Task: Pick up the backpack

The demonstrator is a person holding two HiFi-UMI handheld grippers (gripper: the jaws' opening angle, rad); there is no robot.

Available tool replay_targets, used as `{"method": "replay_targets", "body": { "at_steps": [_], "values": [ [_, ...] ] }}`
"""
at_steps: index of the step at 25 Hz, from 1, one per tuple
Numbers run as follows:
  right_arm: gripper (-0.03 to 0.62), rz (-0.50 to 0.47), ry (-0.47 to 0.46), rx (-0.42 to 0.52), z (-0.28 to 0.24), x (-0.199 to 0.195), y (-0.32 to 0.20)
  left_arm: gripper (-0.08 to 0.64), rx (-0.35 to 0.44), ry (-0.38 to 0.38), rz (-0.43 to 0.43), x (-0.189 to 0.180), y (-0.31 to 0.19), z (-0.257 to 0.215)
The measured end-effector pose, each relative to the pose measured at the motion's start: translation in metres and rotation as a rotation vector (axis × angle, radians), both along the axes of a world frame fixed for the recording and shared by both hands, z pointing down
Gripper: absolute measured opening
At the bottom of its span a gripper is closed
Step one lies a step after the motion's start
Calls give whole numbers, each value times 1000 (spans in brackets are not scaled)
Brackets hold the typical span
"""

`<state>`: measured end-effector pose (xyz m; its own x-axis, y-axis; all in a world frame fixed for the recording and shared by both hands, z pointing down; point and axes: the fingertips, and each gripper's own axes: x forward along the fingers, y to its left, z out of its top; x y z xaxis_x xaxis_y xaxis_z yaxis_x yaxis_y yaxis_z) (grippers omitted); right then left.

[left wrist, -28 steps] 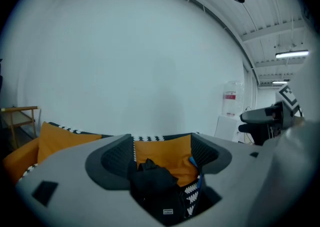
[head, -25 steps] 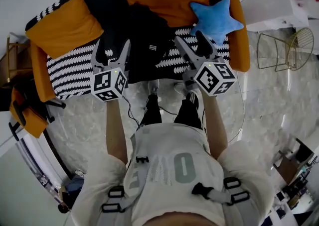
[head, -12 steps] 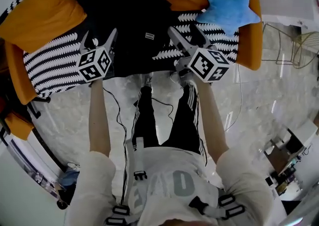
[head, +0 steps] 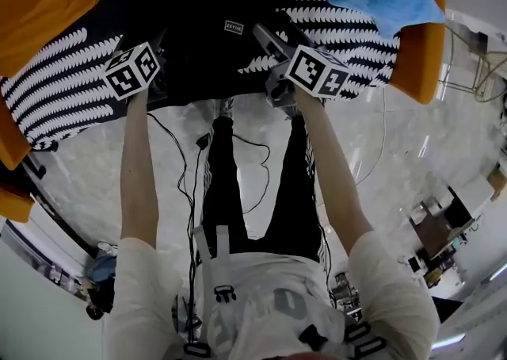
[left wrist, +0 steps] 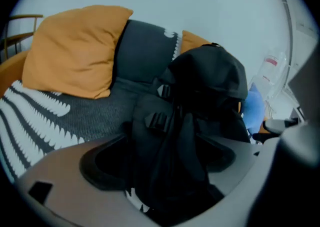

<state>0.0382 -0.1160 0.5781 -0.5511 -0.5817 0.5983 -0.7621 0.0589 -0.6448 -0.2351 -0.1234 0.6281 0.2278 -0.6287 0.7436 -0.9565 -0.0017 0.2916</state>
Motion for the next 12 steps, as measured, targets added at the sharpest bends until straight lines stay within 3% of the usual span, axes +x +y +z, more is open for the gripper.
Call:
{"method": "replay_targets", "body": {
  "at_steps": [5,12],
  "values": [
    [408,22,-46,-83,52,-9,13,417,-40,114,-110,-7,4,39],
    [405,34,-87,-112,89,-12,22,407,-35,190,-121,9,12,65]
  ]
}}
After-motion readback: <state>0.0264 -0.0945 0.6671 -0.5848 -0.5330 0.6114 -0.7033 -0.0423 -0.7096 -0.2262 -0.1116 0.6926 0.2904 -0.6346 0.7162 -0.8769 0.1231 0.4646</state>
